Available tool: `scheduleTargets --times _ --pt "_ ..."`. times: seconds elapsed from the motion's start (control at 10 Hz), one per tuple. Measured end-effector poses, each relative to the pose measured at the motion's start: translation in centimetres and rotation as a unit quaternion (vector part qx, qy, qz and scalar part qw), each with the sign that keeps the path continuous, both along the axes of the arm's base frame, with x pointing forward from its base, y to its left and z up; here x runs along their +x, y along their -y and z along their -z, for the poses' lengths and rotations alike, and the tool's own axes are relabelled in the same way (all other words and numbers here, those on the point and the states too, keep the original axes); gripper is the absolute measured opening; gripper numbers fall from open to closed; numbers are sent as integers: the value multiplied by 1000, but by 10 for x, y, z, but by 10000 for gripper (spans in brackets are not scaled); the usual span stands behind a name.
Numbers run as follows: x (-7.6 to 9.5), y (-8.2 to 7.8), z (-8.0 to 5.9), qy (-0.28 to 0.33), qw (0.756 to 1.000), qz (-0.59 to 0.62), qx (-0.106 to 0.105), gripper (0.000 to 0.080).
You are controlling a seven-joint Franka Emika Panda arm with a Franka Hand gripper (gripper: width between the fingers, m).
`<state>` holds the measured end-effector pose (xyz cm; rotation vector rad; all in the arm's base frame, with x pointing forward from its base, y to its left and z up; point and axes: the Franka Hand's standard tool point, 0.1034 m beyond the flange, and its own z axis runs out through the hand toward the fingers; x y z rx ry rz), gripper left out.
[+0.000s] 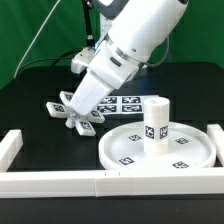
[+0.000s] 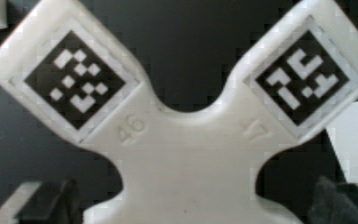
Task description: Assemble round table
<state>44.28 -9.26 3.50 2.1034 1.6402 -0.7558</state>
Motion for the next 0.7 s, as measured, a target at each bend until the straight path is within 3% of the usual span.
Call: scheduleTargets --times 0.7 --pt "-1 10 4 -14 1000 -9 2 649"
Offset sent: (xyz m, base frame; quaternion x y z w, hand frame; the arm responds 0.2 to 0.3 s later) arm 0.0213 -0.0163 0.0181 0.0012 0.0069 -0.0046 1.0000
